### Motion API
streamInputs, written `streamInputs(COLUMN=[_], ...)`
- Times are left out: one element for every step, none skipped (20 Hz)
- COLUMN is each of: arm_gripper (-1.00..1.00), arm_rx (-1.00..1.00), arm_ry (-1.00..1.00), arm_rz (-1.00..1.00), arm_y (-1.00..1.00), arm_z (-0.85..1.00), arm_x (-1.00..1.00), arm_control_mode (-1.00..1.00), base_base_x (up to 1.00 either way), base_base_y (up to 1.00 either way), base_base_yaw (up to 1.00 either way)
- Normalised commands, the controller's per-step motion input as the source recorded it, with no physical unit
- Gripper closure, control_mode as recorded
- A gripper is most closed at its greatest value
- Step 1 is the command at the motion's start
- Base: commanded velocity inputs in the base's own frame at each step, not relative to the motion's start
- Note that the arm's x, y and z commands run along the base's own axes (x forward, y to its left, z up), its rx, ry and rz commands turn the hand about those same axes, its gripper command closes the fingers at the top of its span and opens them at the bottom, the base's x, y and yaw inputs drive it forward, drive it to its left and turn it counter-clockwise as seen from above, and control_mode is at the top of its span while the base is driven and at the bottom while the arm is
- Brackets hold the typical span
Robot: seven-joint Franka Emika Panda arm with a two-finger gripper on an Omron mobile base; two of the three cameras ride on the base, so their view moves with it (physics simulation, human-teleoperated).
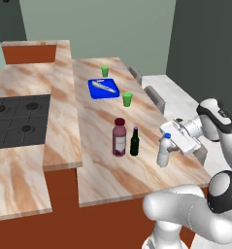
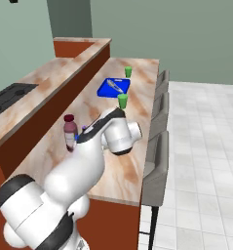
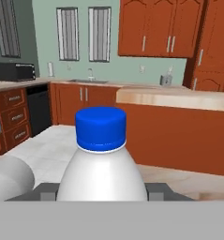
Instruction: Place the drinks on the dining counter in a tight cluster.
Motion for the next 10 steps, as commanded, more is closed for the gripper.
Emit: streamInputs(arm_gripper=[1.00,1.00,1.00,1.00,1.00,1.00,1.00,1.00,1.00,1.00], arm_rx=[0.06,0.09,0.11,0.12,0.14,0.13,0.12,0.09,0.04,0.00], arm_ry=[-0.07,-0.07,-0.06,-0.08,-0.08,-0.07,-0.09,-0.09,-0.10,-0.10], arm_rz=[0.04,0.00,0.00,0.00,0.00,0.00,0.00,0.00,0.00,0.00], arm_y=[-0.23,-0.15,-0.10,-0.02,0.00,0.00,0.00,-0.05,-0.05,-0.04], arm_z=[0.00,0.00,0.00,0.00,-0.02,-0.04,-0.06,-0.10,-0.14,-0.15], arm_x=[0.44,0.50,0.52,0.52,0.53,0.54,0.53,0.53,0.50,0.48], arm_control_mode=[-1.00,-1.00,-1.00,-1.00,-1.00,-1.00,-1.00,-1.00,-1.00,-1.00], base_base_x=[0.00,0.00,0.00,0.00,0.00,0.00,0.00,0.00,0.00,0.00], base_base_y=[0.00,0.00,0.00,0.00,0.00,0.00,0.00,0.00,0.00,0.00], base_base_yaw=[0.00,0.00,0.00,0.00,0.00,0.00,0.00,0.00,0.00,0.00])
